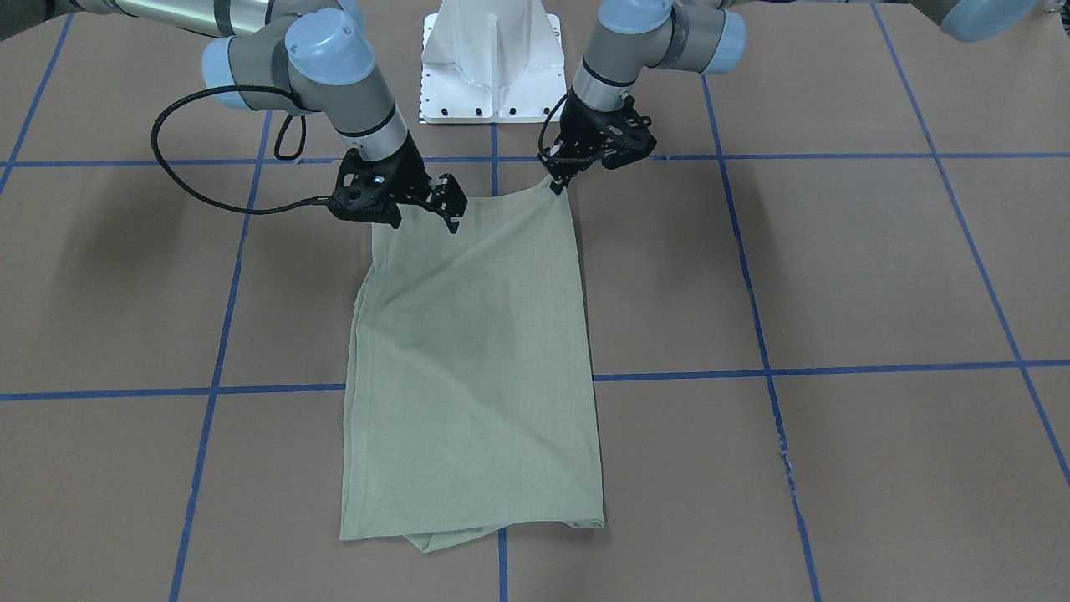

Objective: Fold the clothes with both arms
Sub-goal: 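Grasp the shirt's near-end corners with both grippers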

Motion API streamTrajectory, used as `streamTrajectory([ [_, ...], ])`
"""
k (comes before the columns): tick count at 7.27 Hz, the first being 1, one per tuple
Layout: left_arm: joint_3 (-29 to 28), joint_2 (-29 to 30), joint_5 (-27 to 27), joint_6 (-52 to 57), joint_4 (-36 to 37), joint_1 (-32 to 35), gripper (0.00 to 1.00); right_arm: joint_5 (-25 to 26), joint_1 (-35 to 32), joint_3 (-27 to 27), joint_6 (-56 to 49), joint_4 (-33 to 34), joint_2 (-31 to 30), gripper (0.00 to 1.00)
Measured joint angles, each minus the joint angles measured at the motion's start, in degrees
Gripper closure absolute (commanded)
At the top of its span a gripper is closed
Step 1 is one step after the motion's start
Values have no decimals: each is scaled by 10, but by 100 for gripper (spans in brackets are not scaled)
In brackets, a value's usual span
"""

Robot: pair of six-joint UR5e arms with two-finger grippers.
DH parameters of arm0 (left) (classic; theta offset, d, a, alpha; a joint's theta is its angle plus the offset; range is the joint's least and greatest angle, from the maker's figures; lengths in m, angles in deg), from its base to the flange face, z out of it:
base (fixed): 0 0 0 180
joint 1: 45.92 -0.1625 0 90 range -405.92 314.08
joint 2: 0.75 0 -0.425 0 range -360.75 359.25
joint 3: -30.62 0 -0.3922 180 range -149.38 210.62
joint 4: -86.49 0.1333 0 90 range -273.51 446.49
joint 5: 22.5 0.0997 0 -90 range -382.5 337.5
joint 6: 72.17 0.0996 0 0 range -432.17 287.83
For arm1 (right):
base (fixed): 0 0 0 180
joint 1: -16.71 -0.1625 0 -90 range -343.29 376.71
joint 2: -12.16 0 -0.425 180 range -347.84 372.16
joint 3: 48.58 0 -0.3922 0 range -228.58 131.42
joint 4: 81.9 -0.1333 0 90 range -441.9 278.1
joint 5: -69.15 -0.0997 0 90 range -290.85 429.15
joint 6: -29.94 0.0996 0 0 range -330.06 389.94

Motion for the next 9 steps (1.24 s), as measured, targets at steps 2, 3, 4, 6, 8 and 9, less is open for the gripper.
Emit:
streamTrajectory([
  [2,0,1,-1,0,0,-1,100,10,21,-2,56,24,-12,0],
  [3,0,2,0,0,0,-1,100,22,31,-5,77,39,-14,0],
  [4,0,2,0,0,0,-1,100,30,40,-8,101,46,-14,0],
  [6,-1,3,0,0,-1,-1,100,49,56,-11,137,50,-16,0],
  [8,-1,4,0,0,-1,-1,100,62,66,-10,148,51,-19,0],
  [9,-1,4,0,0,-1,-1,100,63,68,-9,149,51,-19,6],
])
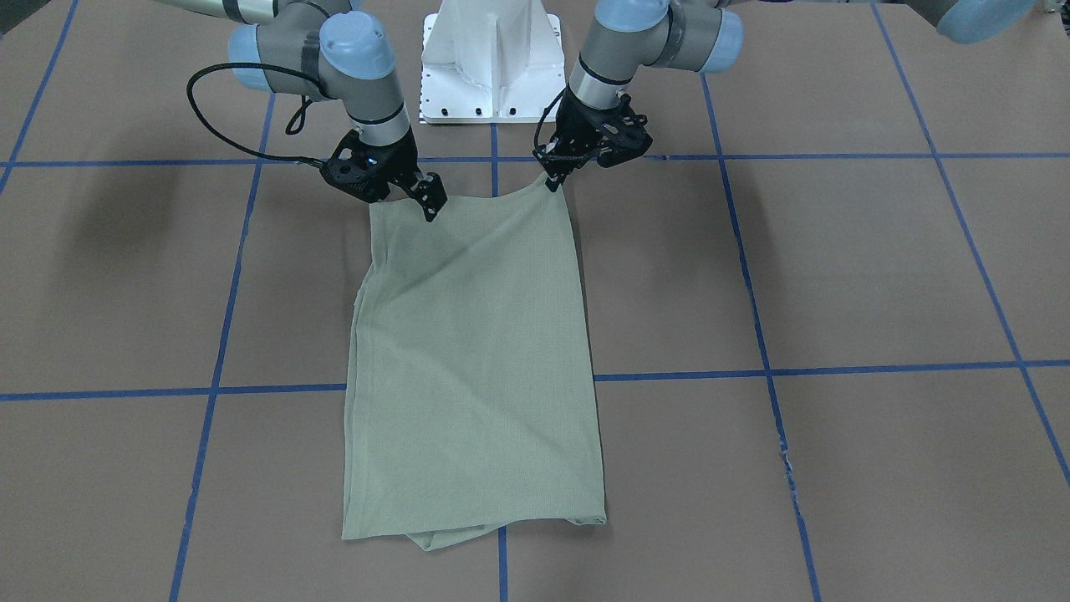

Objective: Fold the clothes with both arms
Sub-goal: 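Grasp the shirt's near-end corners with both grippers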

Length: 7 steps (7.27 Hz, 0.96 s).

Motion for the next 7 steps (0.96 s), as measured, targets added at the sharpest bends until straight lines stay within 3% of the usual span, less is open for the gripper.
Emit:
streamTrajectory([
  [3,0,0,1,0,0,0,100,0,1,1,0,0,-2,52],
  [5,0,0,1,0,1,1,100,-1,1,1,0,1,-2,89],
  [7,1,0,2,0,0,2,100,-3,3,-4,0,19,4,97],
])
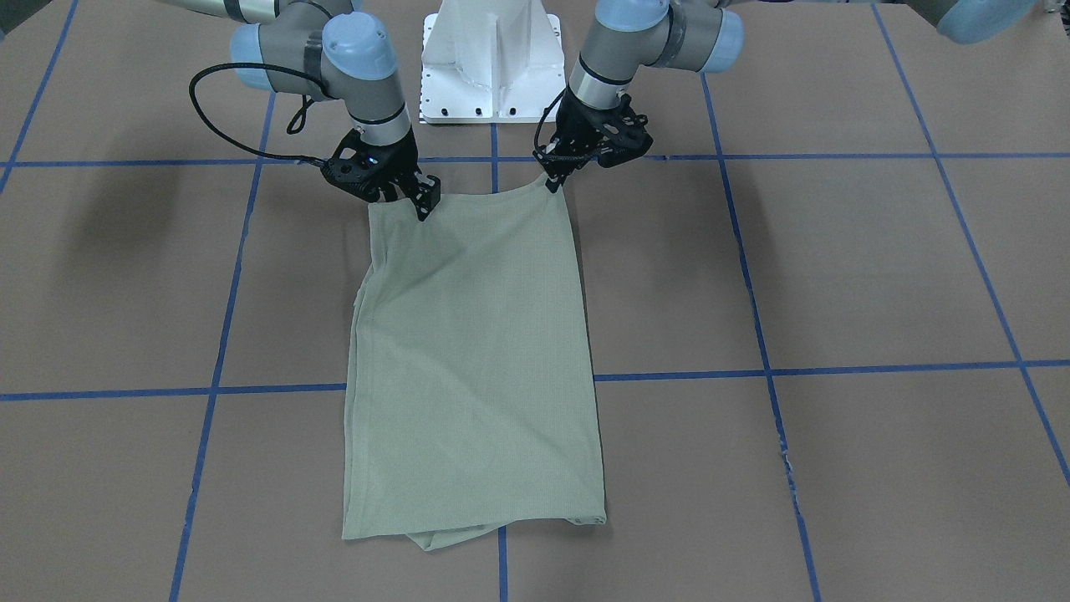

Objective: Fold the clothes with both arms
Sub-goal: 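Grasp the shirt's near-end corners with both grippers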

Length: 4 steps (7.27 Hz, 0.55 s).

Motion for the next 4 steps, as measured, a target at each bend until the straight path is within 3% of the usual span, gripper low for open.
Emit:
streamTrajectory([
  [4,0,1,-1,0,0,1,100,-3,-2,-25,0,26,5,100],
])
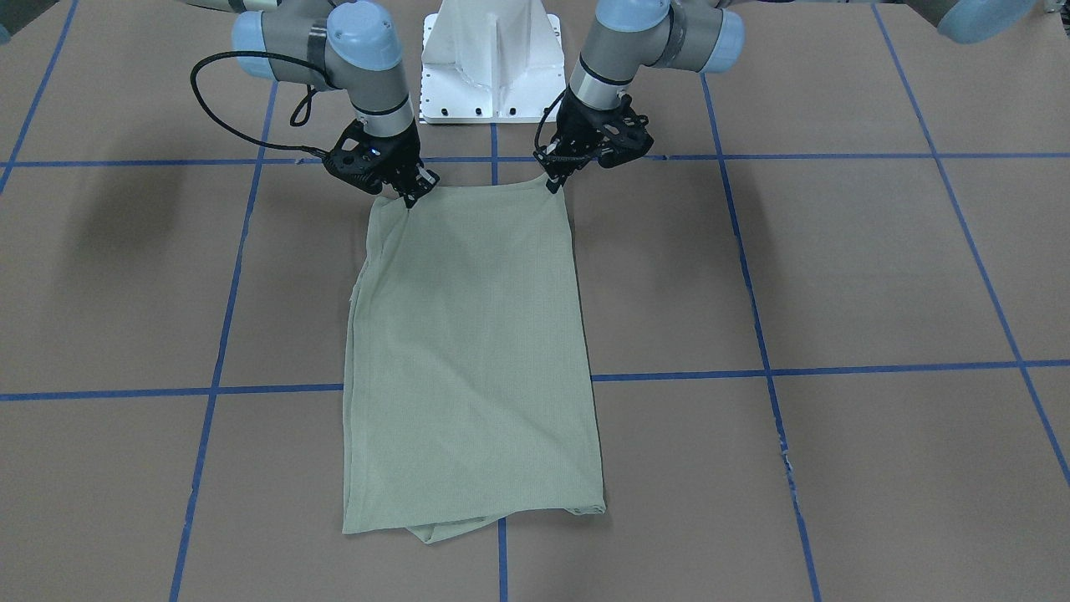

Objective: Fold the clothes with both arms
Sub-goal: 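Grasp the shirt's near-end corners with both grippers, then lift the near end with both grippers and fold it toward the far end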

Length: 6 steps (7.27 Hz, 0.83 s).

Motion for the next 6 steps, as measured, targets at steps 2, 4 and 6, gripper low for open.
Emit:
streamTrajectory([
  [2,6,0,0,-1,0,-1,100,2,-4,-30,10,0,-6,100],
  [4,38,-5,1,-5,6,-13,100,-2,-2,-49,21,-1,-17,100],
  [6,96,-6,2,-10,60,-54,100,-3,21,-110,22,-2,-59,100],
])
